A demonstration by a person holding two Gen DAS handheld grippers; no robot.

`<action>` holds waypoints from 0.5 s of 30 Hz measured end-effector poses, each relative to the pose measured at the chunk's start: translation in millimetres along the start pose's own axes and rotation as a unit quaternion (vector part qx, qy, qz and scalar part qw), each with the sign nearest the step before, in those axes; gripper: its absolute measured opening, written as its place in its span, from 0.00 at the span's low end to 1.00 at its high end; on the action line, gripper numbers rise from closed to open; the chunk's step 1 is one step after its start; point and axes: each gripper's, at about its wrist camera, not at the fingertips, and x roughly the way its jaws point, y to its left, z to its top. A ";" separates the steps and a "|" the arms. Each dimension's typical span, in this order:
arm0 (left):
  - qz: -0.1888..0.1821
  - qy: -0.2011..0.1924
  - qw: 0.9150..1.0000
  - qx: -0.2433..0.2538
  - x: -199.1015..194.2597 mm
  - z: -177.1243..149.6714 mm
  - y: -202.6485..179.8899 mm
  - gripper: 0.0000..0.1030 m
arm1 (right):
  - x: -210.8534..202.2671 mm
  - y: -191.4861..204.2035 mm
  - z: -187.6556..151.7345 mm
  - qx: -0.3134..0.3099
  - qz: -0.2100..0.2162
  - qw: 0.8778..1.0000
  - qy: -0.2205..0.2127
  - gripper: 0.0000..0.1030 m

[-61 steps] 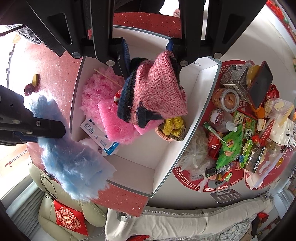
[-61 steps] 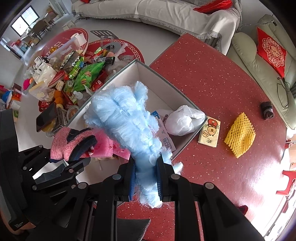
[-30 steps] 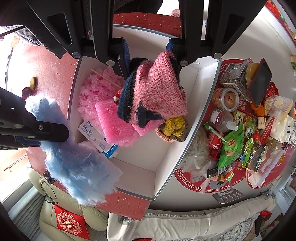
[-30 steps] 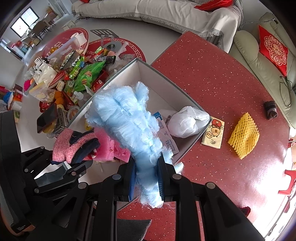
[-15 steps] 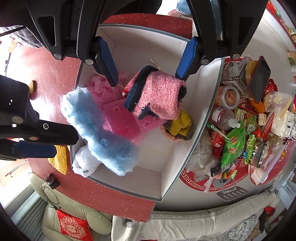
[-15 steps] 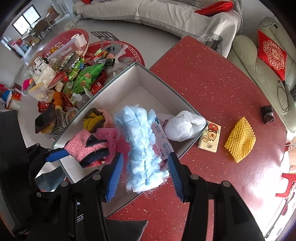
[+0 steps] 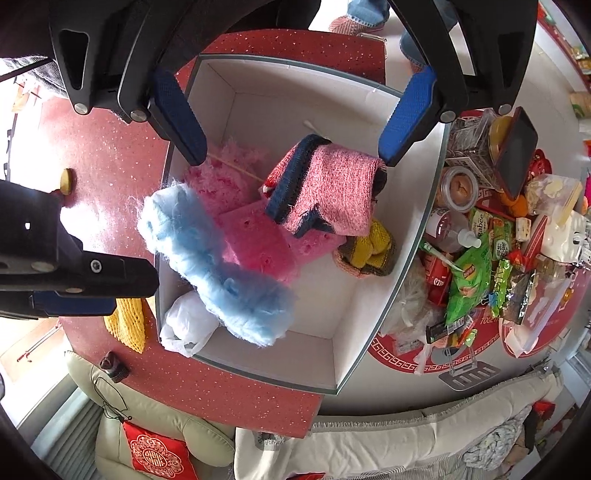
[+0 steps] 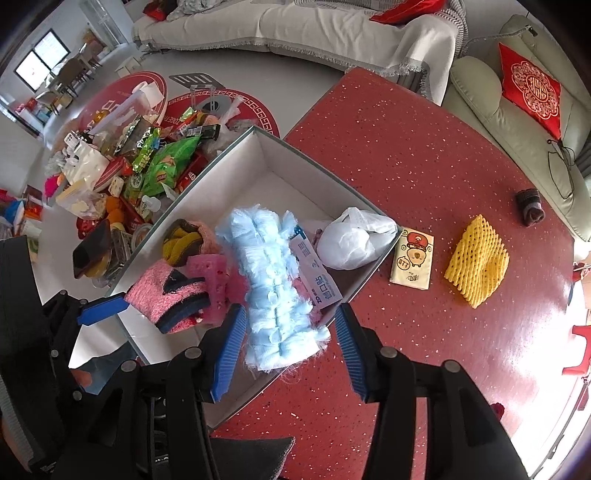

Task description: Organize soft objects

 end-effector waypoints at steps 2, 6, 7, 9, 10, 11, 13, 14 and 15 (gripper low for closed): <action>-0.003 0.001 1.000 -0.002 -0.8 -0.6 -0.5 0.92 | -0.6 -0.2 -0.9 0.000 0.000 1.000 -0.001 0.53; 0.003 -0.002 1.000 0.006 -3.1 -1.5 -4.6 0.92 | -0.3 -0.2 -1.3 -0.001 0.001 1.000 -0.001 0.53; 0.004 -0.002 1.000 0.008 -3.4 -1.2 -6.1 0.92 | -0.9 0.1 -2.6 -0.002 0.001 1.000 -0.001 0.53; 0.004 -0.002 1.000 0.010 -4.4 -1.9 -7.1 0.92 | -1.4 1.1 -2.9 -0.002 0.001 1.000 -0.001 0.53; 0.004 -0.003 1.000 0.010 -4.8 -2.0 -7.3 0.92 | -1.6 1.2 -3.2 -0.002 0.001 1.000 -0.001 0.53; 0.004 -0.003 1.000 0.010 -4.9 -1.8 -7.4 0.92 | -2.2 1.5 -3.0 -0.001 0.001 1.000 -0.001 0.53; 0.003 -0.003 1.000 0.008 -5.1 -1.3 -6.9 0.92 | -3.2 2.4 -3.6 -0.002 0.001 1.000 -0.001 0.53; 0.002 -0.003 1.000 0.007 -5.4 -0.9 -6.6 0.92 | -3.8 3.1 -3.9 -0.002 0.001 1.000 -0.001 0.53; 0.000 -0.004 1.000 0.005 -5.8 -1.0 -5.8 0.92 | -3.7 3.0 -3.7 -0.002 0.001 1.000 -0.001 0.53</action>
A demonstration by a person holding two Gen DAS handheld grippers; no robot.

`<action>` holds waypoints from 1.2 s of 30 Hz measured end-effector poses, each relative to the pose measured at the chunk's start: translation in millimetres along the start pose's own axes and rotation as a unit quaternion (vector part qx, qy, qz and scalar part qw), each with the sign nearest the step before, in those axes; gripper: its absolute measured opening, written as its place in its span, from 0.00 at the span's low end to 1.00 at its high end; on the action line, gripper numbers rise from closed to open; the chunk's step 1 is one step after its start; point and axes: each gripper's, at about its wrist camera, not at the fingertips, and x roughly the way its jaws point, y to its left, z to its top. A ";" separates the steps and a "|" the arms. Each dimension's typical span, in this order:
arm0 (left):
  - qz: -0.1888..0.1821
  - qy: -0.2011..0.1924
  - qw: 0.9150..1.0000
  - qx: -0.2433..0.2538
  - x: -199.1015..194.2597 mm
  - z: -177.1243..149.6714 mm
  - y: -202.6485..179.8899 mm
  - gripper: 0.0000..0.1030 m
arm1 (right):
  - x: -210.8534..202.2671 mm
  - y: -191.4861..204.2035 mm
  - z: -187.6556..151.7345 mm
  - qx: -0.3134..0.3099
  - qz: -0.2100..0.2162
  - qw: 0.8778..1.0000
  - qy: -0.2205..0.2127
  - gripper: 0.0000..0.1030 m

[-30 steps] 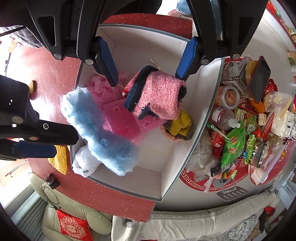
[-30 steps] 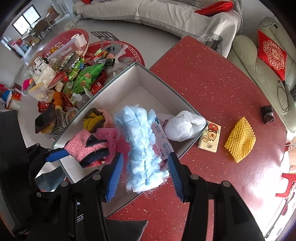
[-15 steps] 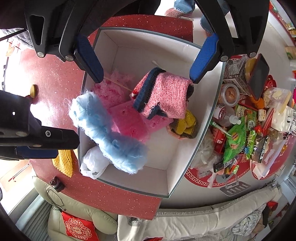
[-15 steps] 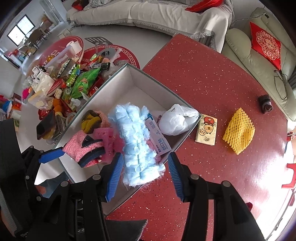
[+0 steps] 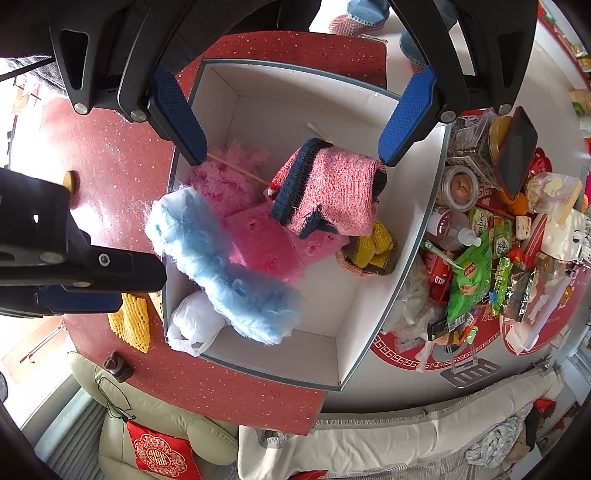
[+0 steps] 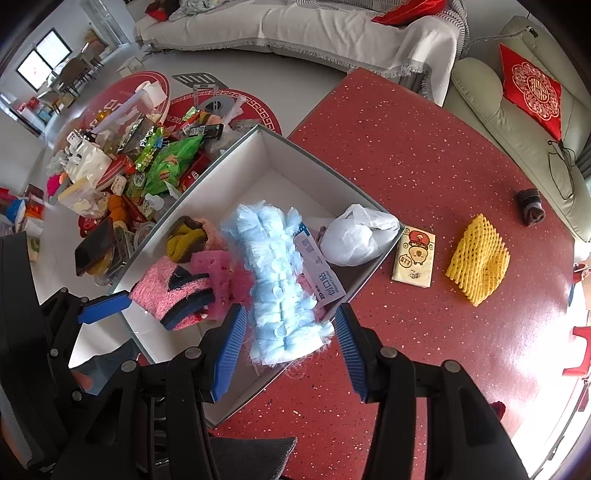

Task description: Organize soft objects

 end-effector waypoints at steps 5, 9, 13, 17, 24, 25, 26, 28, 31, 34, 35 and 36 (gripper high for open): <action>0.005 -0.009 1.000 -0.012 -3.9 1.0 3.8 0.99 | -0.1 -0.2 -0.1 0.000 0.000 1.000 0.000 0.53; 0.007 -0.012 1.000 -0.007 -5.7 2.0 2.5 0.99 | -1.4 1.1 0.0 0.001 0.000 1.000 0.000 0.53; 0.009 -0.012 1.000 -0.001 -6.0 2.4 -1.1 0.99 | -1.6 0.8 0.1 0.003 0.001 1.000 0.000 0.53; 0.008 -0.016 1.000 0.002 -7.6 2.2 -2.8 0.99 | -1.7 -1.5 1.3 0.004 0.001 1.000 0.000 0.53; 0.009 -0.014 1.000 0.007 -7.7 1.8 -6.5 0.99 | -1.7 -2.2 1.1 0.005 0.001 1.000 0.000 0.53; 0.009 -0.014 1.000 0.008 -7.5 1.8 -6.8 0.99 | -2.0 -1.9 0.9 0.006 0.001 1.000 -0.001 0.53; 0.009 -0.013 1.000 0.008 -7.3 1.7 -7.0 0.99 | -1.9 -3.2 1.5 0.006 0.001 1.000 0.000 0.53; 0.008 -0.013 1.000 0.007 -7.3 1.2 -7.0 0.99 | -2.4 -3.7 1.7 0.008 0.001 1.000 -0.001 0.53; 0.000 -0.018 1.000 0.007 -9.7 1.1 -7.8 0.99 | -2.2 -4.0 1.1 0.007 0.001 1.000 -0.001 0.53; -0.001 -0.021 1.000 0.009 -11.4 1.6 -8.5 0.99 | -2.3 -3.9 1.0 0.007 0.001 1.000 -0.001 0.53; 0.000 -0.021 1.000 0.010 -11.5 1.6 -9.1 0.99 | -2.5 -4.3 1.0 0.007 0.001 1.000 -0.001 0.53; 0.000 -0.021 1.000 0.011 -11.5 1.9 -9.4 0.99 | -3.2 -5.4 2.0 0.009 0.001 1.000 -0.001 0.53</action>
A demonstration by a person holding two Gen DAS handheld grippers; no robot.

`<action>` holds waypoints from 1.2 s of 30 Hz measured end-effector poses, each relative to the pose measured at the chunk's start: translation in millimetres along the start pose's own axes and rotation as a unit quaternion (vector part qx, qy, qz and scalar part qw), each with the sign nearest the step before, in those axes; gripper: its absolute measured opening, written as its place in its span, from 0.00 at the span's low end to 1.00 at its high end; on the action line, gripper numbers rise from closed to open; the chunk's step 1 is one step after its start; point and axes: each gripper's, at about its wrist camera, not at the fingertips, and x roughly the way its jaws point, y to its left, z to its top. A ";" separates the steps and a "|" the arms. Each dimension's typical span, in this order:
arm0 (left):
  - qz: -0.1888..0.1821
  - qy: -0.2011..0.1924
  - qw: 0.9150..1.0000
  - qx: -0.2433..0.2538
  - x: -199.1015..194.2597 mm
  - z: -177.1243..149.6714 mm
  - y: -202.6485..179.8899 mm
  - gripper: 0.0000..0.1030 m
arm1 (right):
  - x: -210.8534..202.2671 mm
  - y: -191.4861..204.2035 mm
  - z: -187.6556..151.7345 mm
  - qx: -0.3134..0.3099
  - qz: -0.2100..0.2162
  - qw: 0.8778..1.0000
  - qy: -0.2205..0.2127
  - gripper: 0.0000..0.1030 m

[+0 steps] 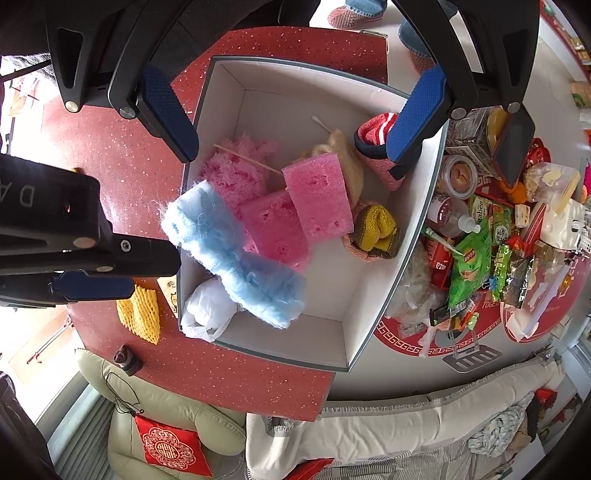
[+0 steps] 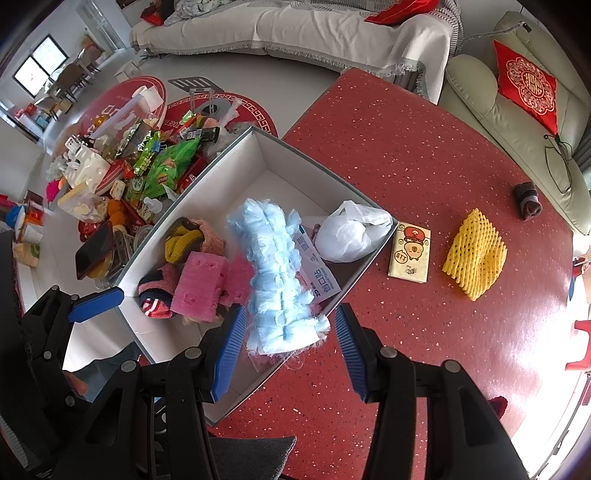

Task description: Organize soft objects

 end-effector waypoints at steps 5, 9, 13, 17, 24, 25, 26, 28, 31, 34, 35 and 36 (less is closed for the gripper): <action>0.000 0.002 1.000 0.003 0.1 -0.3 -3.0 0.99 | -1.2 -2.3 0.2 0.004 0.001 1.000 -0.001 0.53; 0.001 0.002 1.000 0.004 -0.4 -0.7 -3.8 0.99 | -1.3 -2.9 -0.7 0.006 0.001 1.000 -0.001 0.53; 0.001 0.003 1.000 0.006 -0.7 -0.8 -4.7 0.99 | -1.8 -3.9 -0.3 0.008 0.002 1.000 -0.001 0.53; 0.002 0.004 1.000 0.007 -0.5 -1.0 -5.2 0.99 | -3.0 -5.8 -1.6 0.015 0.003 1.000 -0.002 0.53; 0.001 0.002 1.000 0.006 -0.2 -1.3 -4.7 0.99 | -2.0 -8.6 -3.2 0.026 0.002 1.000 -0.002 0.53; 0.000 0.002 1.000 0.007 -0.1 -1.2 -4.4 0.99 | -1.8 -8.9 -3.1 0.027 0.002 1.000 -0.002 0.53; 0.000 0.002 1.000 0.007 0.0 -1.0 -4.0 0.99 | -1.6 -9.3 -2.9 0.029 0.002 1.000 -0.002 0.53; 0.002 0.001 1.000 0.010 0.3 -0.5 -3.2 0.99 | -1.2 -10.1 -3.3 0.032 0.002 0.999 -0.002 0.53; 0.001 0.001 1.000 0.011 0.1 -0.2 -2.0 0.99 | -0.9 -10.6 -4.0 0.035 0.002 0.999 -0.002 0.53; 0.004 0.003 1.000 0.011 0.6 0.4 -1.2 0.99 | -0.9 -12.4 -5.3 0.040 0.001 0.999 -0.002 0.53; 0.010 0.006 1.000 0.011 1.3 0.6 -0.9 0.99 | -0.9 -13.7 -7.0 0.043 0.001 0.999 -0.002 0.53; 0.017 0.008 1.000 0.012 1.8 1.2 -1.1 0.99 | -0.8 -14.6 -7.8 0.046 0.000 0.999 -0.001 0.53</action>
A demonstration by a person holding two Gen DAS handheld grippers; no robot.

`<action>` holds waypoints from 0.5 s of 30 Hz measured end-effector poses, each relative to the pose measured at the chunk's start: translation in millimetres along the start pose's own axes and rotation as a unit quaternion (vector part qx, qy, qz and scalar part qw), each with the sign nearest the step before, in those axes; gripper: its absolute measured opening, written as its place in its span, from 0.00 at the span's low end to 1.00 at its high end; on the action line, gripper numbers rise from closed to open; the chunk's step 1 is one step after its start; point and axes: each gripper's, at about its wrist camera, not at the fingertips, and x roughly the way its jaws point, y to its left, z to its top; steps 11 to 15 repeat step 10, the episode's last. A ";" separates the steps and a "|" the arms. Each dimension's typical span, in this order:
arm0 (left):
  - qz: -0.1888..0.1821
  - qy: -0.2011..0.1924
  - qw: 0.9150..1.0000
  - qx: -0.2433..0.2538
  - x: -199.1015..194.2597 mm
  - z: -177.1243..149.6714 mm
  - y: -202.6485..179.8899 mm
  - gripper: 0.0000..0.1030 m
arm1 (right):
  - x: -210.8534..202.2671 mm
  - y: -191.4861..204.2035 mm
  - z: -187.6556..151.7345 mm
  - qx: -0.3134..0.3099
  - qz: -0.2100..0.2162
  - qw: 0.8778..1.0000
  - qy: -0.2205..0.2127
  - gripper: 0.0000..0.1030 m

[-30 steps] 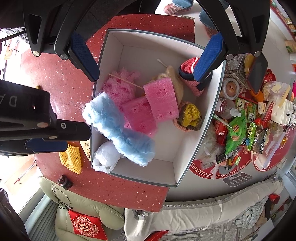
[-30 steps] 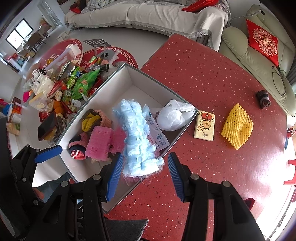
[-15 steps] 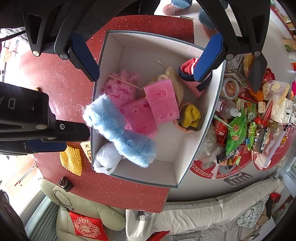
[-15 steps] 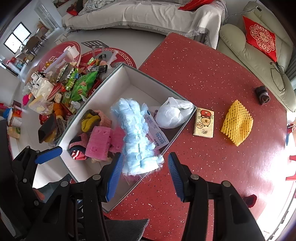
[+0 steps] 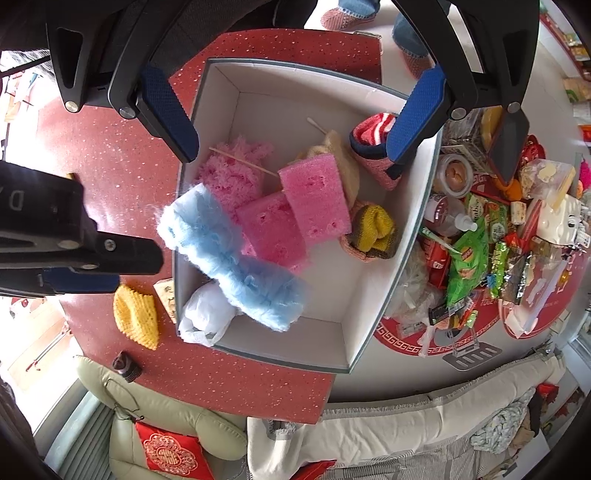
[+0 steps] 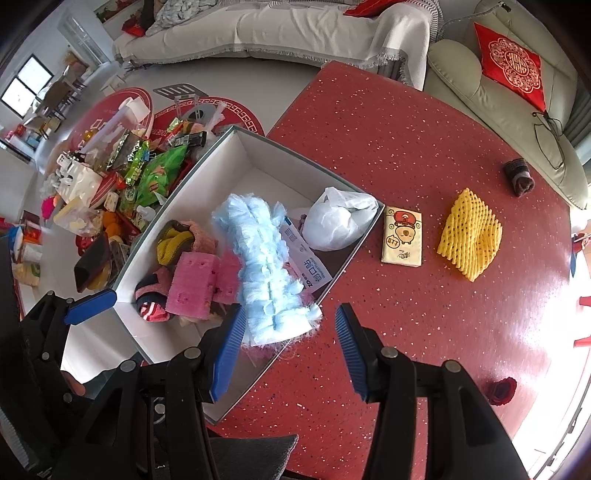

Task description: Organize soft objects

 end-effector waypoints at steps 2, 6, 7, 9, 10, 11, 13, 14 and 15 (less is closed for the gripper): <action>0.018 0.007 1.000 0.005 1.4 0.6 -0.7 0.99 | 0.0 -3.0 -1.9 0.007 0.000 1.000 0.001 0.53; 0.006 -0.002 1.000 -0.002 -6.4 -1.7 2.4 0.99 | -2.1 -11.4 -7.8 0.027 0.001 1.000 -0.001 0.54; 0.005 -0.004 1.000 -0.004 -7.6 -1.7 3.0 0.99 | -3.2 -14.3 -10.8 0.034 0.000 0.999 -0.002 0.54; 0.006 -0.005 1.000 -0.001 -7.6 -0.9 1.0 0.99 | -4.9 -20.8 -17.8 0.045 -0.004 0.999 -0.002 0.54; 0.006 -0.006 1.000 0.003 -6.7 0.0 -1.7 0.99 | -6.2 -25.4 -23.3 0.051 -0.007 0.999 -0.002 0.54; 0.006 -0.006 1.000 0.003 -6.7 0.0 -1.7 0.99 | -6.2 -25.4 -23.3 0.051 -0.007 0.999 -0.002 0.54; 0.006 -0.006 1.000 0.003 -6.7 0.0 -1.7 0.99 | -6.2 -25.4 -23.3 0.051 -0.007 0.999 -0.002 0.54; 0.006 -0.006 1.000 0.003 -6.7 0.0 -1.7 0.99 | -6.2 -25.4 -23.3 0.051 -0.007 0.999 -0.002 0.54; 0.006 -0.006 1.000 0.003 -6.7 0.0 -1.7 0.99 | -6.2 -25.4 -23.3 0.051 -0.007 0.999 -0.002 0.54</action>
